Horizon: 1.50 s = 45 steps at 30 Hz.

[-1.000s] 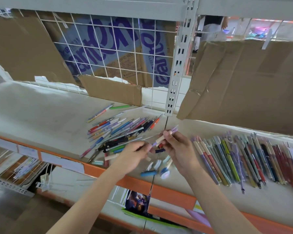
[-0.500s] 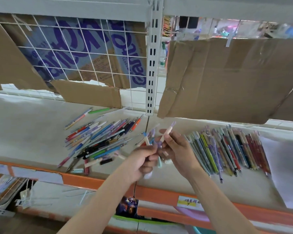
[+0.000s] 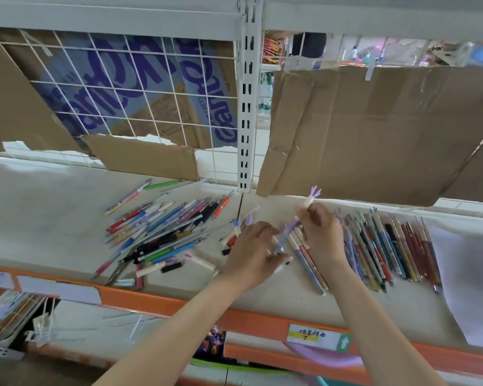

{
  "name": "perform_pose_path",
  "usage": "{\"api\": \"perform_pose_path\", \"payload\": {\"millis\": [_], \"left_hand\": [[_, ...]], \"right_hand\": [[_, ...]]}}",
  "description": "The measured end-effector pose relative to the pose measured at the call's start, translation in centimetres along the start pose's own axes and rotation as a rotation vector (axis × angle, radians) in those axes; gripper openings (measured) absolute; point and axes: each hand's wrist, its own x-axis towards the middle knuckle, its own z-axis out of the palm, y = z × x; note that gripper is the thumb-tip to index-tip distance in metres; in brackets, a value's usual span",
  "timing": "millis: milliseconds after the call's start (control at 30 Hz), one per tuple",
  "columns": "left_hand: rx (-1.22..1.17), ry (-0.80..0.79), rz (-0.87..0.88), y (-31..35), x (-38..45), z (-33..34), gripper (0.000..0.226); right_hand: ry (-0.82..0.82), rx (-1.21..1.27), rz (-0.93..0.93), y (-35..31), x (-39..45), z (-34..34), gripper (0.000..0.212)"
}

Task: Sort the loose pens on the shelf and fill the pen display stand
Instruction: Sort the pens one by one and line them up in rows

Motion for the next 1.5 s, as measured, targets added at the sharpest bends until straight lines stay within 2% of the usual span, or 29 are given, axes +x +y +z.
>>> {"api": "perform_pose_path", "payload": {"millis": [100,200,267,333,467,533,600,700,800,933,1033,1167,1267,1500], "left_hand": [[0.179,-0.175,0.143,-0.9,-0.3,1.0,0.041],[0.249,-0.127,0.225,-1.7,-0.9,0.6,0.029],[0.269,-0.08,0.221,-2.3,-1.0,0.1,0.023],[0.289,-0.078,0.202,-3.0,-1.1,-0.6,0.021],[0.226,-0.079,0.212,-4.7,-1.8,-2.1,0.015],[0.194,-0.079,0.201,-5.3,-2.3,-2.6,0.017],[0.145,-0.053,0.203,-5.5,-2.8,-2.8,0.02],[0.092,0.0,0.162,-5.4,-3.2,-3.3,0.02],[0.117,0.114,0.048,-6.0,-3.3,-4.3,0.011],[0.225,0.244,-0.145,-7.8,-3.4,-5.8,0.004],[0.288,0.25,-0.237,-9.0,-3.1,-6.6,0.006],[0.398,0.125,-0.332,-10.0,-2.2,-6.8,0.019],[0.466,0.088,-0.349,-10.5,-2.1,-6.8,0.022],[0.588,0.051,-0.307,-10.7,-3.2,-7.5,0.027]], "right_hand": [[-0.036,-0.319,-0.091,0.6,0.4,-0.7,0.023],[-0.051,-0.454,-0.108,0.8,0.5,-0.8,0.027],[-0.087,-0.522,-0.11,0.5,0.6,-0.5,0.026],[-0.093,-0.51,-0.112,0.5,0.5,0.0,0.023],[0.007,-0.248,0.0,0.5,0.6,0.5,0.021],[-0.121,-0.362,-0.066,0.8,0.3,0.8,0.024],[-0.3,-0.572,-0.134,1.4,-0.3,1.5,0.015],[-0.434,-0.86,-0.216,2.8,-0.7,2.3,0.037],[-0.403,-0.92,-0.215,3.3,-0.5,1.5,0.048],[-0.356,-1.009,-0.142,3.8,-0.3,0.3,0.05],[-0.341,-1.002,-0.08,3.5,-0.4,0.2,0.048],[-0.296,-0.96,-0.115,2.3,-0.7,0.9,0.035],[-0.315,-0.855,-0.241,1.1,-1.5,2.4,0.029],[-0.482,-0.516,-0.523,-0.1,-2.4,6.6,0.018]]}}
